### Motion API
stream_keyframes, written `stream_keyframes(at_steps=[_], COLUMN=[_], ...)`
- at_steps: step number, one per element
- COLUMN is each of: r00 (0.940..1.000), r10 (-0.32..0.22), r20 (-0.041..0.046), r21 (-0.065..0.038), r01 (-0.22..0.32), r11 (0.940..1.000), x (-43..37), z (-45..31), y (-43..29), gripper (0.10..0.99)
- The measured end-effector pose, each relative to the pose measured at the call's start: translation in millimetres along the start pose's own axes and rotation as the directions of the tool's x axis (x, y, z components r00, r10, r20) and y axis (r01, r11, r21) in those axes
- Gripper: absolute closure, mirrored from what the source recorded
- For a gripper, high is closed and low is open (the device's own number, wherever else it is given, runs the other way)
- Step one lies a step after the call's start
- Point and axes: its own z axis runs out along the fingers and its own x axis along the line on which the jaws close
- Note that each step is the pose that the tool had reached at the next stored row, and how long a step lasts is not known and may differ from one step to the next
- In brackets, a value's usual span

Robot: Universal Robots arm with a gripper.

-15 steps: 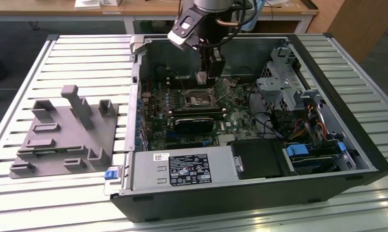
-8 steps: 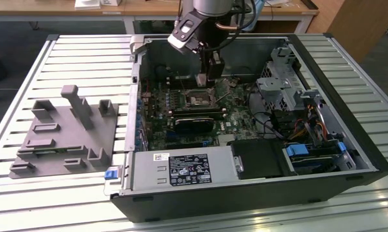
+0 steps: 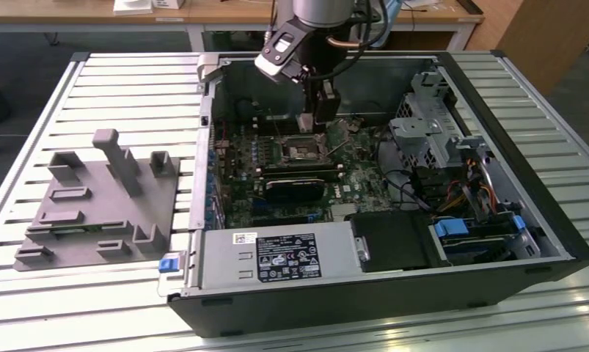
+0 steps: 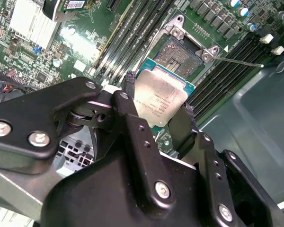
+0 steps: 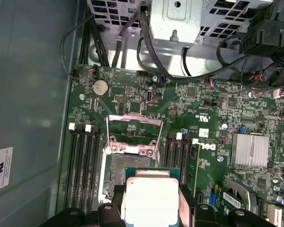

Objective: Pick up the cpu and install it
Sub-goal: 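Place the cpu into insertion slot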

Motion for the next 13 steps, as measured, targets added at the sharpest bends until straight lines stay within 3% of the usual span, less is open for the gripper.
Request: stream_keyframes(at_steps=[13], r00=[1.0], r10=[0.0], r20=[-0.0002], r21=[0.0], r01=[0.0], r11=[1.0], x=[0.1], z=[3.7], y=[-0.1], gripper=[0.553])
